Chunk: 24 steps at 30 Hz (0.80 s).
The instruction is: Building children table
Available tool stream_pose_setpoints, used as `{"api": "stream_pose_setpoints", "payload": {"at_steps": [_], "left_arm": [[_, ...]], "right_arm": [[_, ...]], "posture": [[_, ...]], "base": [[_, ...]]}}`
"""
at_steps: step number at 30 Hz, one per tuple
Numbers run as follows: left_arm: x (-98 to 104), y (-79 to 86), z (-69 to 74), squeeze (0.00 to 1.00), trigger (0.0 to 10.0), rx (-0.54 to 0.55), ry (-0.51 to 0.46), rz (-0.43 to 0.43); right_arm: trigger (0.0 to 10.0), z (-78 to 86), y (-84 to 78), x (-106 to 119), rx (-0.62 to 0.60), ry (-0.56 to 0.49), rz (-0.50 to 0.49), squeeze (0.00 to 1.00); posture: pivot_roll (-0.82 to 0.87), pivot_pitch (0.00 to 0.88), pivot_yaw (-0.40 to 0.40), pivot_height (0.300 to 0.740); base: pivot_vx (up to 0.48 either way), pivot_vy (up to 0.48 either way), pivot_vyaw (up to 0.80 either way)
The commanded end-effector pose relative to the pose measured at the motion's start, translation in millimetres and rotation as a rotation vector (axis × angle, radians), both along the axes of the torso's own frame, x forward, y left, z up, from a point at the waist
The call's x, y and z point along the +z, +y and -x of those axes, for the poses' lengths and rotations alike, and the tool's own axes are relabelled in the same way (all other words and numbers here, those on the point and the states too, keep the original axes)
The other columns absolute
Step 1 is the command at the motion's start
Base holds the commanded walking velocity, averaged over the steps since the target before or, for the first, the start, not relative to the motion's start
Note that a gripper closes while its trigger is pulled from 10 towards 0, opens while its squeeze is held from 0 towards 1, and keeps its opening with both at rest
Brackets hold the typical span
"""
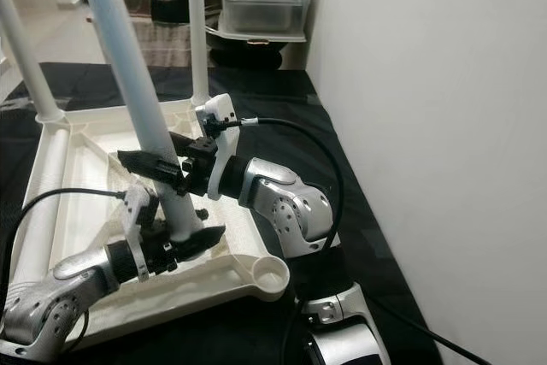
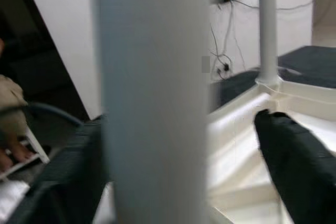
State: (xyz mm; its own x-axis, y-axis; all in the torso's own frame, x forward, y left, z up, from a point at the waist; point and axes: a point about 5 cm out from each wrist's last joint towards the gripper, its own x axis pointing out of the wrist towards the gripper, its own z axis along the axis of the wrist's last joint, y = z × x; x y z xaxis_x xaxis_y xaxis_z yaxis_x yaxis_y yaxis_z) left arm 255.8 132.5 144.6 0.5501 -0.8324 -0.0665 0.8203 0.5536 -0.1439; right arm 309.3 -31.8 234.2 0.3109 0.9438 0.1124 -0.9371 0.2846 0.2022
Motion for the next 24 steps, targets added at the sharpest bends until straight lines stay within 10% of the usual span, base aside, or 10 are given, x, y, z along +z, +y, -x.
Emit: {"api": "stream_pose_setpoints", "payload": {"at_steps": [1,2,9,10,24], "left_arm": [[2,-2.6,5.5,0.00,10.0,-0.043,-0.030,-0.036],[-1,-0.5,10.8,0.00,10.0,-0.076,-0.026,-0.073],[-4,4.5,18.3,0.00,10.0,-0.140,-0.026,-0.147],[-4,4.2,17.7,0.00,10.0,-0.144,-0.027,-0.147],[-7,1.8,17.7,0.00,10.0,-0.184,-0.040,-0.167]], "right_arm": [[10.0,3.3,0.7,-1,0.015,-0.023,0.023,1.00],[10.0,4.9,-0.7,-2,0.031,-0.020,0.029,0.00],[10.0,13.6,-2.2,-3,0.108,0.001,0.025,0.00],[0.0,13.9,-1.3,-2,0.105,0.013,-0.003,0.00],[0.0,25.9,3.9,0,0.140,0.128,-0.138,0.00]], "posture": [[0.00,0.000,-0.076,0.740],[0.01,0.000,-0.076,0.740],[0.01,0.000,-0.074,0.740],[0.01,0.000,-0.071,0.740],[0.00,0.000,-0.064,0.740]], "base": [[0.000,0.000,0.00],[0.000,0.000,0.00],[0.000,0.000,0.00],[0.000,0.000,0.00],[0.000,0.000,0.00]]}}
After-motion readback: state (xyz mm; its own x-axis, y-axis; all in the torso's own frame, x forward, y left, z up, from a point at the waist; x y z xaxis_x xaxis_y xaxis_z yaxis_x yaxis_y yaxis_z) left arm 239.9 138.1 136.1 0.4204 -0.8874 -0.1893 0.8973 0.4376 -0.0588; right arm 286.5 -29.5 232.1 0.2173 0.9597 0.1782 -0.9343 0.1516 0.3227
